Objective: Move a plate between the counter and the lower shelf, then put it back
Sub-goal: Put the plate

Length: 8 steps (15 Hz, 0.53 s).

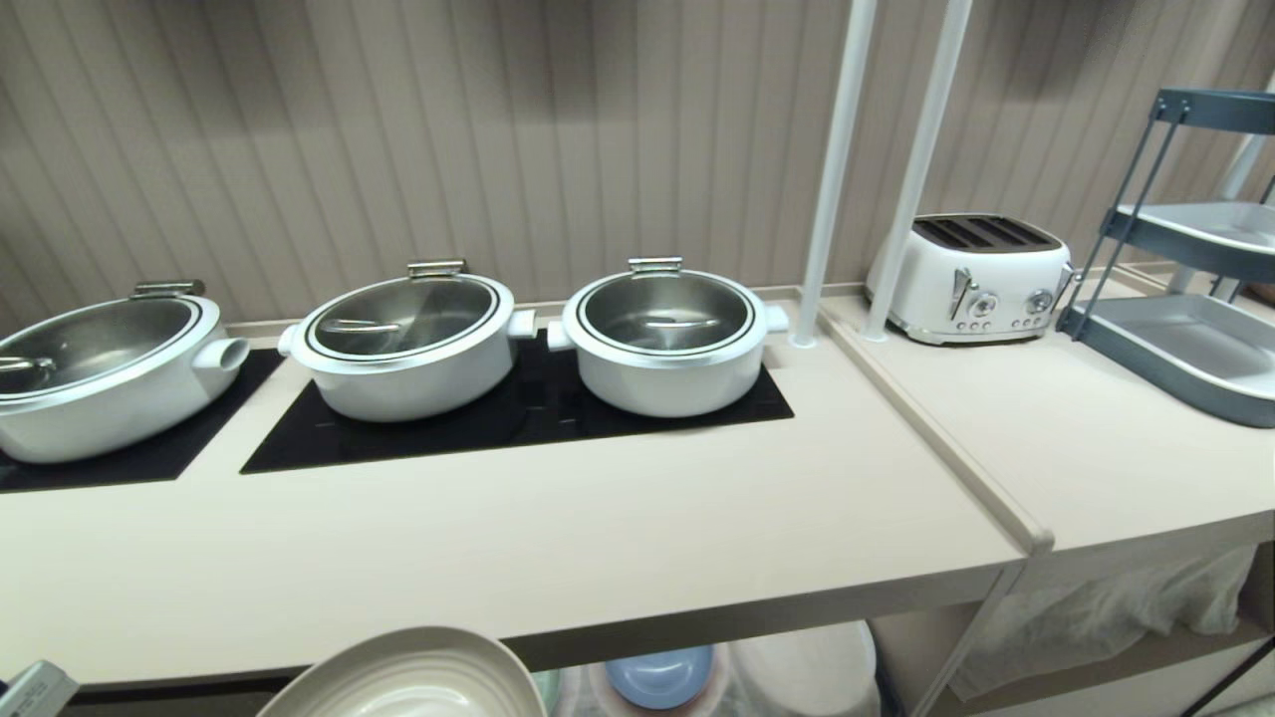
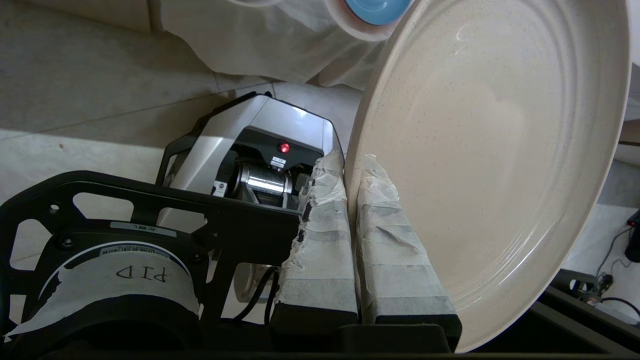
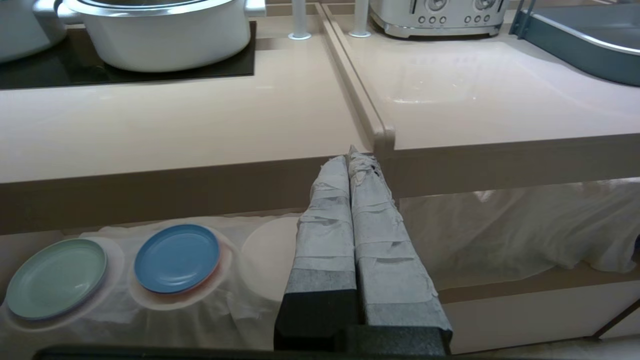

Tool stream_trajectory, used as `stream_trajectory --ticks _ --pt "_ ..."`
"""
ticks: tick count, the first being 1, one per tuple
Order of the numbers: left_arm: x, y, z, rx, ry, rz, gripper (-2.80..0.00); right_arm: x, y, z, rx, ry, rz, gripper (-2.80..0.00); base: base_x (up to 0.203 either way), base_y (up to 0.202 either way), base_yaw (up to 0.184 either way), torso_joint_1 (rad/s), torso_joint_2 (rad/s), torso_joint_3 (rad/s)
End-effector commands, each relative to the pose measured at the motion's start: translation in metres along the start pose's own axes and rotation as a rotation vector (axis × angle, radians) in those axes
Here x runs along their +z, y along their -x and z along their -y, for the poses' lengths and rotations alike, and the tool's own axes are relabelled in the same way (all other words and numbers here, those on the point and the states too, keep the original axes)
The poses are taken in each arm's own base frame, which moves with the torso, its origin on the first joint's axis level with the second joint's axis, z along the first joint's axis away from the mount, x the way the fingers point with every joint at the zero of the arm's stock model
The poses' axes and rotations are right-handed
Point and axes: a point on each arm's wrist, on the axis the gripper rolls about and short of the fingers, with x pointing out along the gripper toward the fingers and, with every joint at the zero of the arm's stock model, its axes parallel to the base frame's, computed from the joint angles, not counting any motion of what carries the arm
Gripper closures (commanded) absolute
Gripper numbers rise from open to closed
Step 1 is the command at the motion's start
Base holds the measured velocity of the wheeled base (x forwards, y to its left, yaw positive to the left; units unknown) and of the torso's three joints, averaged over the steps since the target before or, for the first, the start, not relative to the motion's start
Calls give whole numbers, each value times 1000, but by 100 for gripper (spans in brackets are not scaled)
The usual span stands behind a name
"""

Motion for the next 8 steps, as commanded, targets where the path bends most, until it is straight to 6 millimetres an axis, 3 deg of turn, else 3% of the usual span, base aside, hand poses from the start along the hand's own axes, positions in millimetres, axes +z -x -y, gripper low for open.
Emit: stream_trajectory --ticks 1,8 --pt "0 0 0 1 5 0 0 0 0 0 0 0 0 0 0 193 1 -2 2 2" --pt "0 0 0 2 6 0 0 0 0 0 0 0 -1 0 0 196 -1 4 2 2"
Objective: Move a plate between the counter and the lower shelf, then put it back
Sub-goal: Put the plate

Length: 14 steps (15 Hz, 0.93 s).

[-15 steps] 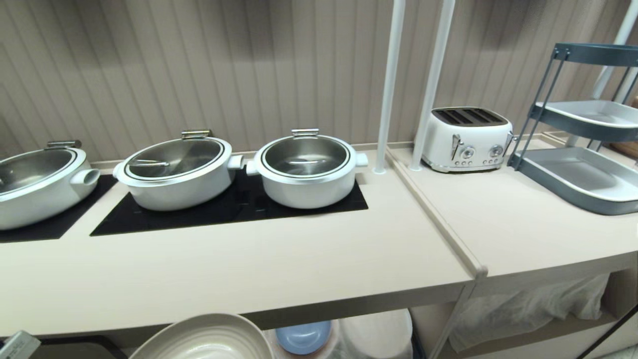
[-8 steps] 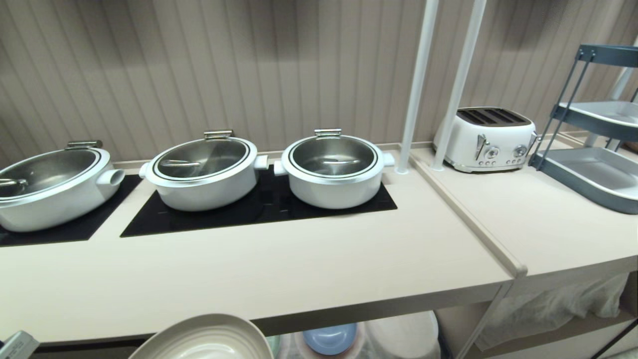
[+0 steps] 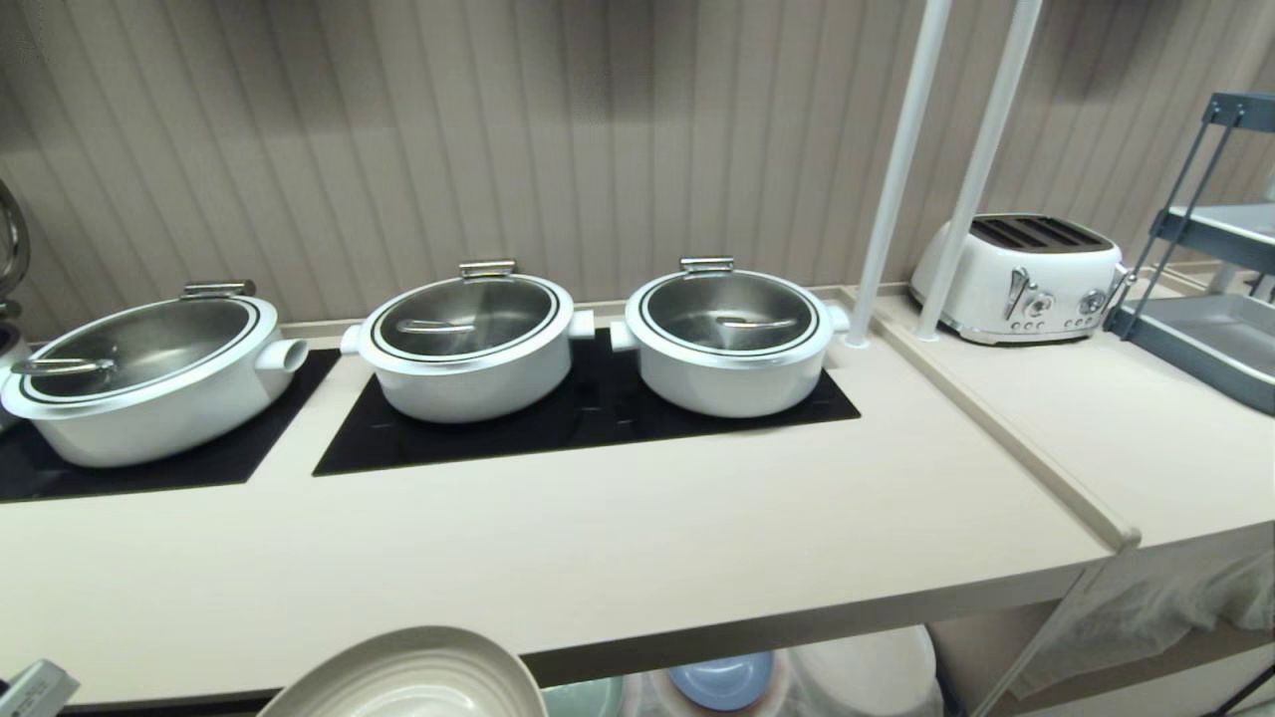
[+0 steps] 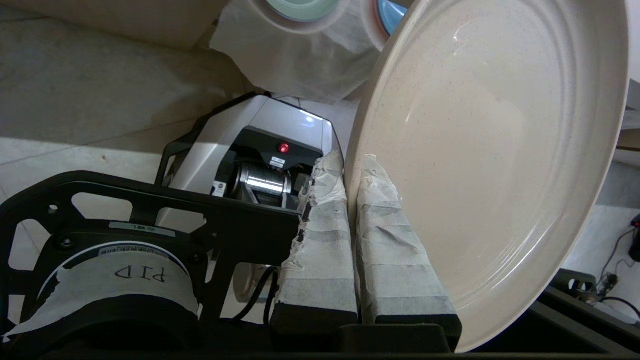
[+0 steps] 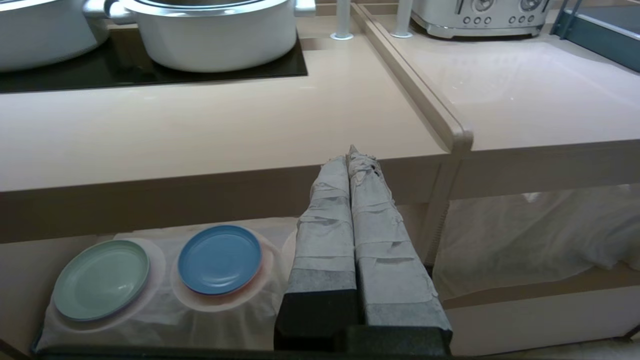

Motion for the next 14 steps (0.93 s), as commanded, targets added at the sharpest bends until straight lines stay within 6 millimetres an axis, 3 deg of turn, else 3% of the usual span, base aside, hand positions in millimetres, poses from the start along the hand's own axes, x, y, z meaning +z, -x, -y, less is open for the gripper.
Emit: stream_trajectory --ticks 1,4,14 --pt "0 0 0 2 4 -2 0 0 0 0 0 0 1 0 0 196 1 2 2 1" --pt "0 0 0 2 4 -1 0 0 0 0 0 0 1 0 0 126 -2 -2 3 2" --pt "0 3 0 -1 -9 27 0 0 0 0 0 0 1 0 3 0 1 0 0 0"
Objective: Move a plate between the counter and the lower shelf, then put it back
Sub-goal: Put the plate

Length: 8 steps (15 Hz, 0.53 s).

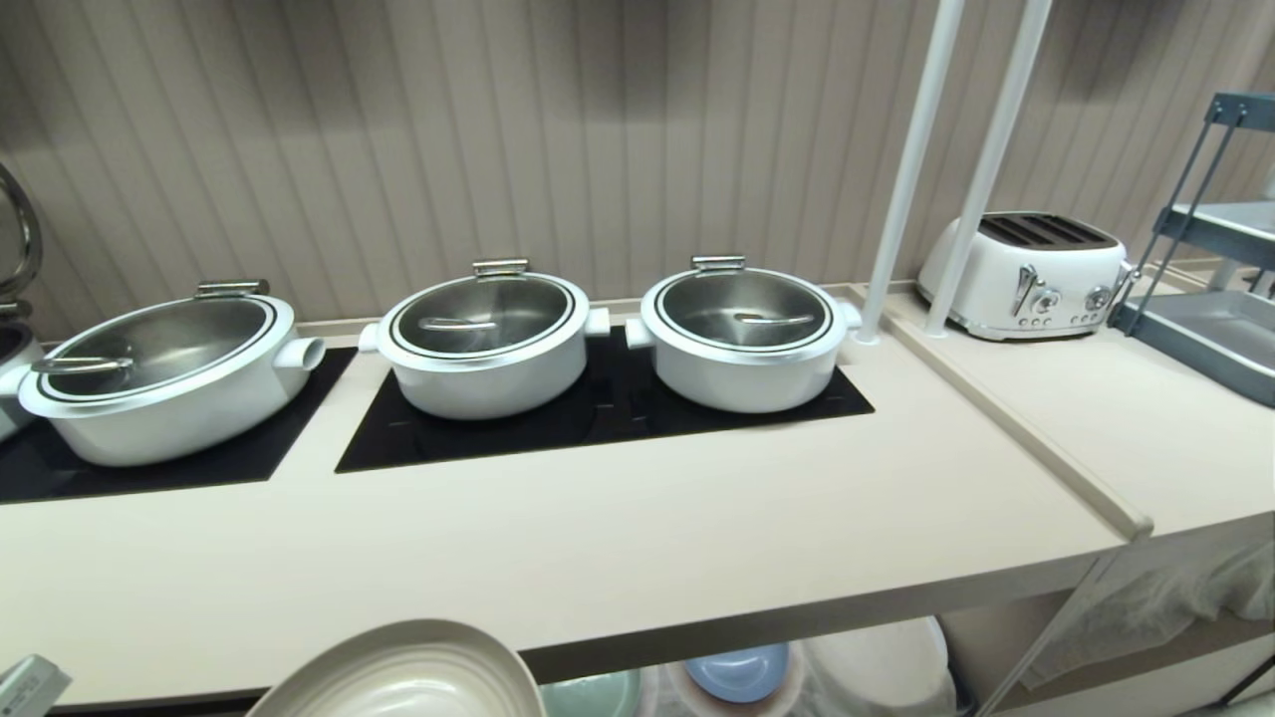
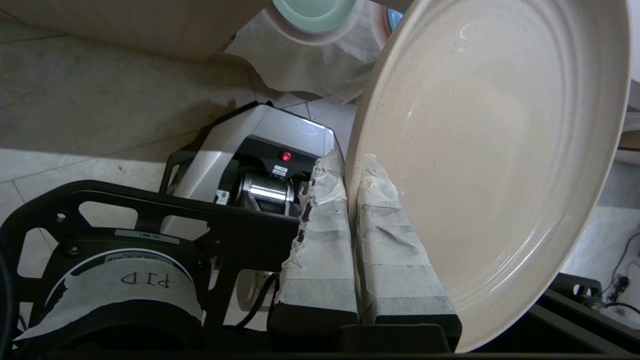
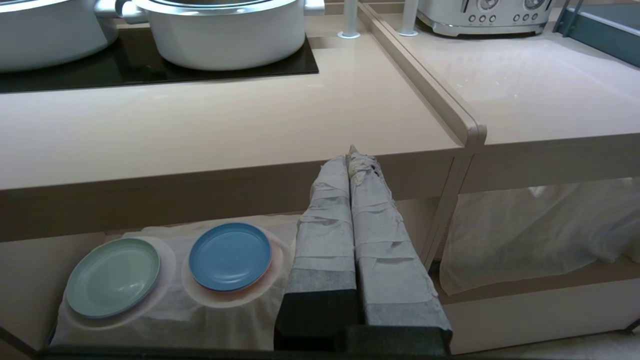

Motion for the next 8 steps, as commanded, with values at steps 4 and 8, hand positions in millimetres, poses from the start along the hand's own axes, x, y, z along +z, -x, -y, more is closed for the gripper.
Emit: stream_trajectory --ticks 4,8 --pt "0 2 -1 11 7 32 0 0 0 0 0 0 -1 0 0 0 0 0 0 0" --pt "-2 6 -5 -5 9 55 0 0 0 0 0 0 0 0 0 0 0 0 0 0"
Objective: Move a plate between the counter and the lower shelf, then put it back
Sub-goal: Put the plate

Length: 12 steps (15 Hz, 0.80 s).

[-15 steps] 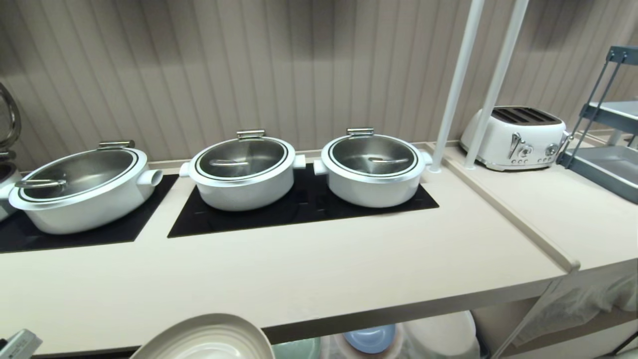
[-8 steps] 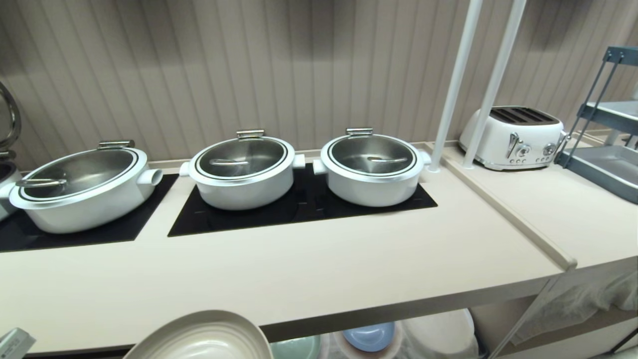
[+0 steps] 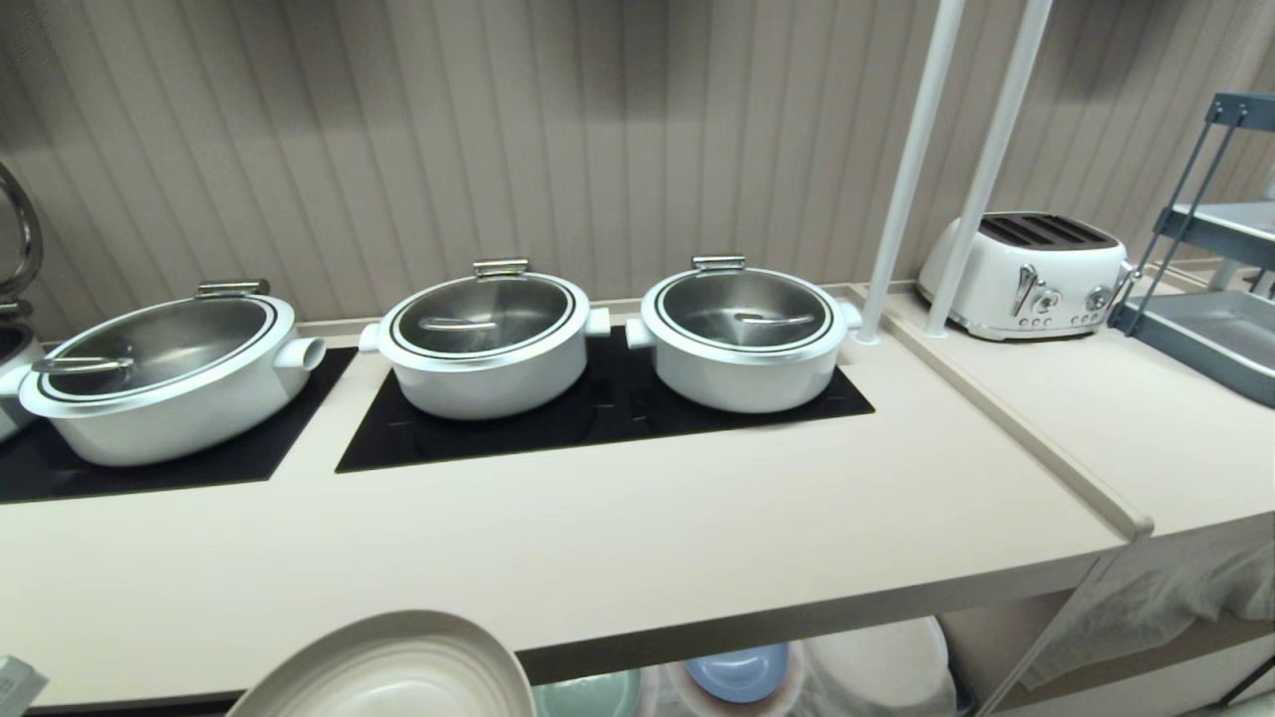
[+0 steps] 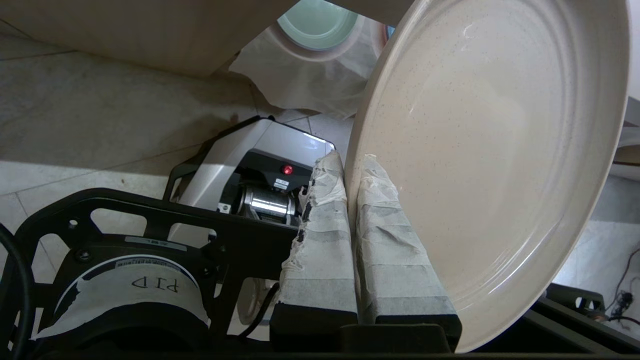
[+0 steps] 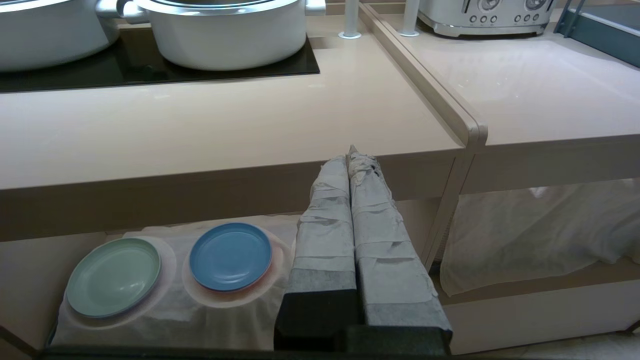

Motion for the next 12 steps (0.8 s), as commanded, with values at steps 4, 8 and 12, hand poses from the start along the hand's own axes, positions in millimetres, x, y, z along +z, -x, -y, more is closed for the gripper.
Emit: stream_trajectory --ticks 4,8,12 --pt "-7 5 -10 37 8 -1 0 0 0 0 0 0 0 0 0 0 0 0 0 0" --pt "-4 10 -8 61 10 -6 0 0 0 0 0 1 -1 0 0 0 0 0 0 0" --pt "5 10 3 79 10 -32 0 0 0 0 0 0 0 0 0 0 0 0 0 0"
